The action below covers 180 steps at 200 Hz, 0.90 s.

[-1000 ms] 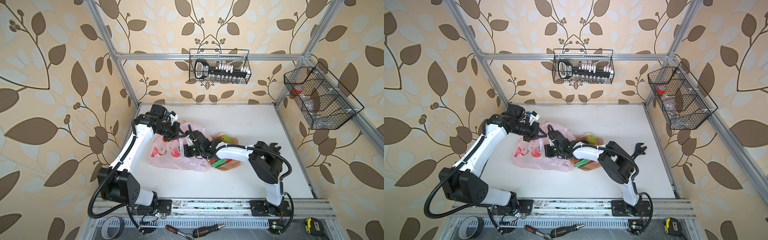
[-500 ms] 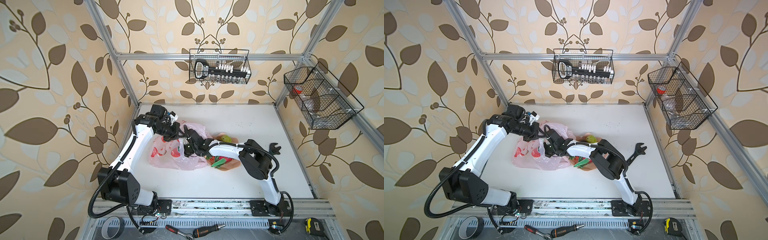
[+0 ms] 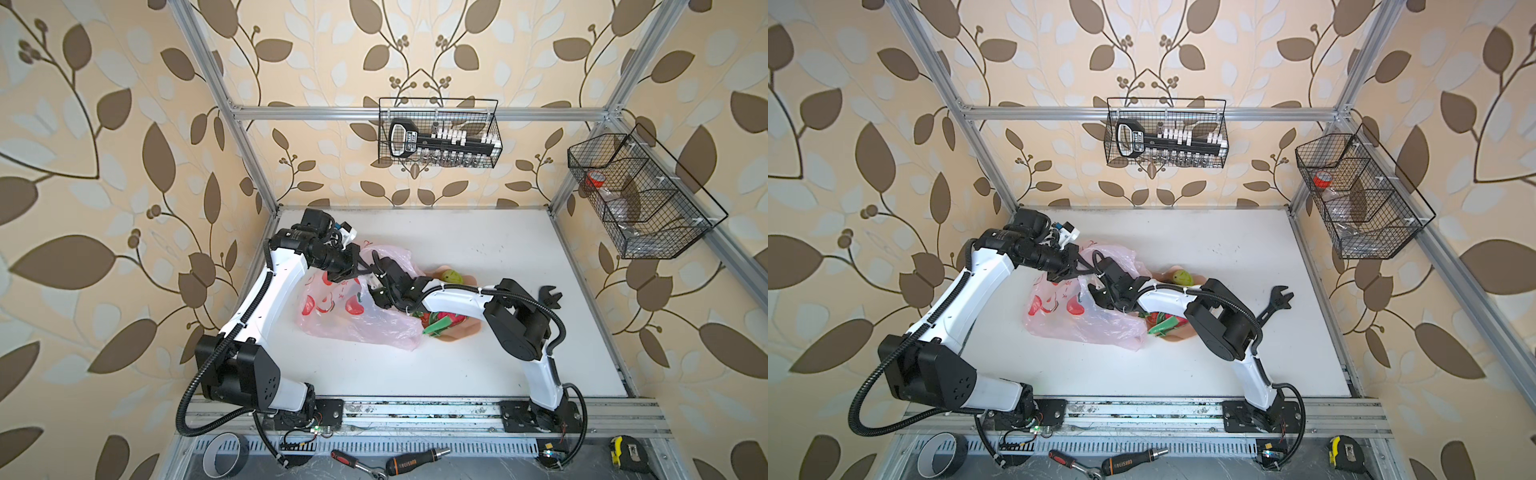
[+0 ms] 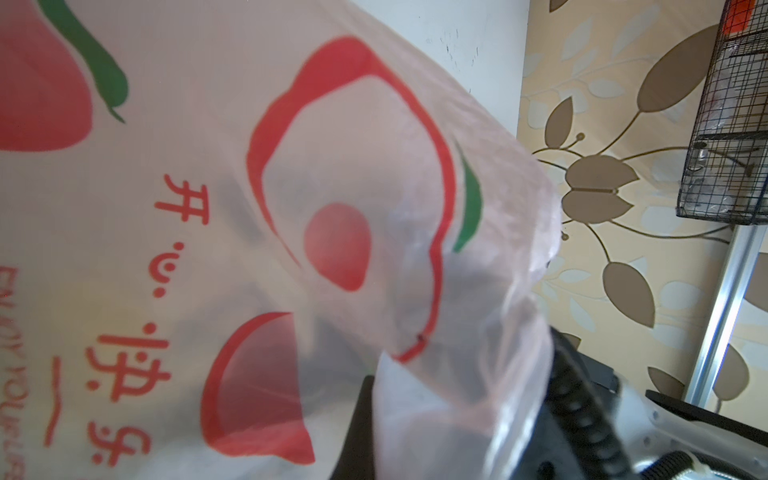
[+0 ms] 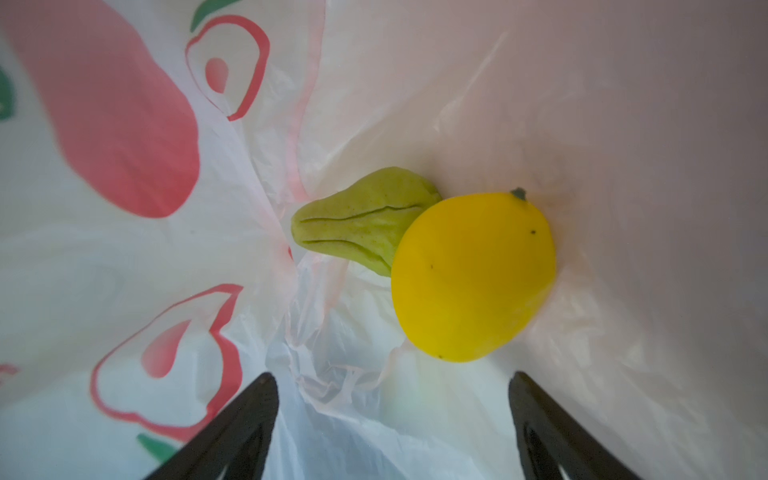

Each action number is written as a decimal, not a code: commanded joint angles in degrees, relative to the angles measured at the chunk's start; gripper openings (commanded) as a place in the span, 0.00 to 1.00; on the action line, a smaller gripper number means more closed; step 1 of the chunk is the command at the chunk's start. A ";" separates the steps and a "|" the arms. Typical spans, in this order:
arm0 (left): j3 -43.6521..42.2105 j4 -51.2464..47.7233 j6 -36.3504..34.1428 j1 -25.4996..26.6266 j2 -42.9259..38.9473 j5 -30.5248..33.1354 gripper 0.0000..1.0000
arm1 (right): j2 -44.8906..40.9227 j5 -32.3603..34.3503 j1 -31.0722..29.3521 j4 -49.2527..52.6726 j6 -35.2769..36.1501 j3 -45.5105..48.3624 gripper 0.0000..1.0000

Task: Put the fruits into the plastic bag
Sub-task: 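Open the right gripper and withdraw it from the bag toward the plate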

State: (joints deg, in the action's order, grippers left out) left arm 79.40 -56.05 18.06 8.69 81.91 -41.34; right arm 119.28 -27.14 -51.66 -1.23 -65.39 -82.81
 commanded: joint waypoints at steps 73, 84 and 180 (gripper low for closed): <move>0.43 1.42 0.19 0.10 -1.69 0.31 0.00 | -16.14 1.08 1.03 0.63 -0.94 13.60 0.89; 0.19 1.71 0.30 0.10 -1.81 0.22 0.00 | -18.08 2.03 0.95 2.34 -0.04 14.76 0.89; -0.81 3.52 -1.06 0.10 -2.26 -3.17 0.00 | -35.80 16.03 1.34 23.70 10.74 21.33 0.88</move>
State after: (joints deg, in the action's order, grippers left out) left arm 78.41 -53.34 18.17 8.64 81.78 -41.85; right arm 86.80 -16.95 -50.70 14.04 -58.59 -62.92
